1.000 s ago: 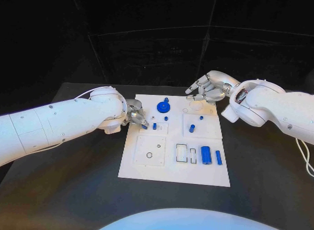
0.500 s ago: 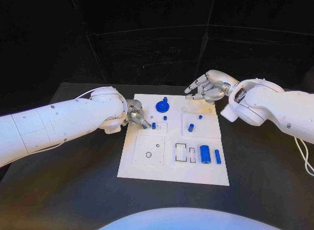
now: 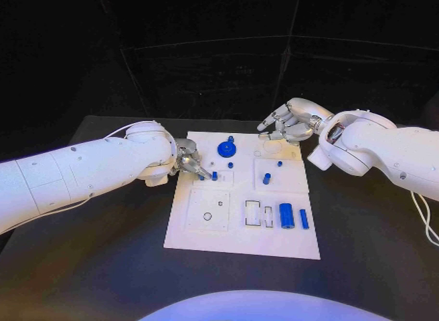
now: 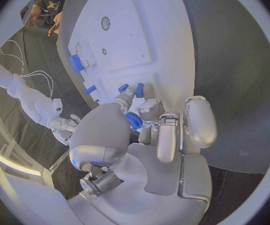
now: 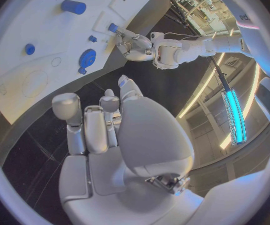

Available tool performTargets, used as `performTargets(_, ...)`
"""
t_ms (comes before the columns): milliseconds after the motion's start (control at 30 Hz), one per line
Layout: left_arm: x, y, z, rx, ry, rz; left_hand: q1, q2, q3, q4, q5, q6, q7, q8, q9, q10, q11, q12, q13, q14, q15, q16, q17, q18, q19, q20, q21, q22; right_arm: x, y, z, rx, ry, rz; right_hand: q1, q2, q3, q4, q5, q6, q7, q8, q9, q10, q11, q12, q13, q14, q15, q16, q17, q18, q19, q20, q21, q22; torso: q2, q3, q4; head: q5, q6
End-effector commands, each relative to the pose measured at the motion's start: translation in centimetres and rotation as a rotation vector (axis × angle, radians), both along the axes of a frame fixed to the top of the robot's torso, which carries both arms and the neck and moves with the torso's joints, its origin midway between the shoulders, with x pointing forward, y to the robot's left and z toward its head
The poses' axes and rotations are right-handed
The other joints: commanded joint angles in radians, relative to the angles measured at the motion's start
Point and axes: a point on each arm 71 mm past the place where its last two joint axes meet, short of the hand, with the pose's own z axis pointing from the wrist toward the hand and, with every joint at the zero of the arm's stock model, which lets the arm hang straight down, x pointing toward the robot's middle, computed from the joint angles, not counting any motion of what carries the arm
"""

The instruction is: Assemble the parts on the task board

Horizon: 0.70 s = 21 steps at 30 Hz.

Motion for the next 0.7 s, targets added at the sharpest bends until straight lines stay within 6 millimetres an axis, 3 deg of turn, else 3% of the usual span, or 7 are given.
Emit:
performTargets(33,0.1,0.1,0.3,-0.031,-0.042,0.012,-0.008,-0.008,-0.032,0.016,-0.007,0.008,-0.002,0.001,0.0,-0.002,-0.002,0.006,0.003,0.106,-0.006,0.003,0.263,-0.01,0.005,-0.004,-0.004,0.002,0.0,0.1,0.1,0.002,-0.005,0.011,-0.001,0.001,0.002,-0.004,0.003,0.0,0.002,0.006,0.0,-0.006,-0.003,-0.003,-0.001,0.03,-0.003,-0.003,0.001,0.016,-0.008,0.0,-0.006,-0.001,0.0,-0.0005,0.0006,0.0,0.003)
performTargets(200,0.1,0.3,0.8,-0.105,-0.089,0.036,-0.011,-0.009,-0.073,0.041,-0.007,0.008,-0.003,0.001,-0.001,-0.007,-0.003,0.0,-0.005,0.106,-0.007,0.003,0.263,-0.008,0.002,-0.005,-0.012,-0.005,0.0,0.1,0.1,0.002,-0.006,0.011,-0.001,0.001,0.002,-0.004,0.003,0.0,0.002,0.006,0.0,-0.006,-0.003,-0.003,-0.001,0.03,-0.003,-0.003,0.001,0.016,-0.008,0.0,-0.006,-0.001,0.0,-0.0001,-0.0002,-0.001,0.004)
performTargets(300,0.1,0.5,1.2,-0.185,-0.133,0.051,-0.004,-0.005,-0.098,0.058,-0.007,-0.001,0.0,-0.001,-0.001,-0.028,0.0,-0.027,-0.04,0.103,-0.006,-0.002,0.253,-0.001,-0.013,-0.005,-0.044,-0.036,0.0,0.1,0.1,0.002,-0.006,0.011,-0.001,0.001,0.002,-0.004,0.003,0.0,0.002,0.006,0.0,-0.006,-0.003,-0.003,-0.001,0.03,-0.003,-0.003,0.001,0.016,-0.008,0.0,-0.006,-0.001,0.0,0.0005,-0.0002,-0.002,0.006)
performTargets(467,0.4,0.6,2.3,-0.36,-0.238,0.07,0.056,0.016,-0.149,0.086,-0.006,-0.089,0.034,-0.037,-0.021,-0.178,0.031,-0.202,-0.259,0.072,0.017,-0.063,0.14,0.032,-0.092,0.013,-0.21,-0.189,0.0,0.1,0.1,0.002,-0.006,0.01,-0.001,0.001,0.002,-0.004,0.003,0.0,0.002,0.006,0.0,-0.006,-0.003,-0.003,-0.001,0.03,-0.003,-0.003,0.001,0.016,-0.008,0.0,-0.006,-0.001,0.0,0.0004,0.0005,-0.005,0.009)
performTargets(500,0.4,0.6,2.5,-0.389,-0.256,0.075,0.068,0.018,-0.159,0.093,-0.007,-0.11,0.045,-0.046,-0.029,-0.219,0.039,-0.239,-0.301,0.059,0.026,-0.089,0.098,0.043,-0.119,0.019,-0.265,-0.239,0.0,0.1,0.1,0.002,-0.006,0.009,-0.001,0.001,0.002,-0.004,0.003,0.0,0.002,0.006,0.0,-0.006,-0.003,-0.003,-0.001,0.03,-0.003,-0.003,0.001,0.016,-0.008,0.0,-0.006,-0.001,0.0,0.0005,0.0007,-0.006,0.01)
performTargets(600,0.6,0.6,3.0,-0.457,-0.295,0.079,0.13,0.03,-0.184,0.099,-0.004,-0.163,0.074,-0.06,-0.052,-0.286,0.067,-0.273,-0.331,-0.007,0.05,-0.212,-0.08,0.083,-0.229,0.043,-0.49,-0.439,0.0,0.1,0.1,0.002,-0.006,0.009,-0.001,0.001,0.002,-0.004,0.003,0.0,0.002,0.006,0.0,-0.006,-0.003,-0.003,-0.001,0.03,-0.003,-0.003,0.001,0.016,-0.008,0.0,-0.006,-0.001,0.001,0.001,0.0004,-0.006,0.01)
performTargets(700,0.7,0.3,3.2,-0.509,-0.316,0.062,0.188,0.041,-0.196,0.09,-0.002,-0.192,0.093,-0.061,-0.069,-0.346,0.086,-0.311,-0.367,-0.085,0.068,-0.345,-0.252,0.088,-0.268,0.06,-0.566,-0.493,0.0,0.1,0.1,0.003,-0.007,0.008,-0.001,0.001,0.002,-0.004,0.003,0.0,0.002,0.006,0.0,-0.006,-0.003,-0.003,-0.001,0.03,-0.003,-0.003,0.001,0.016,-0.008,0.0,-0.006,-0.001,0.001,0.0007,-0.0003,-0.007,0.01)
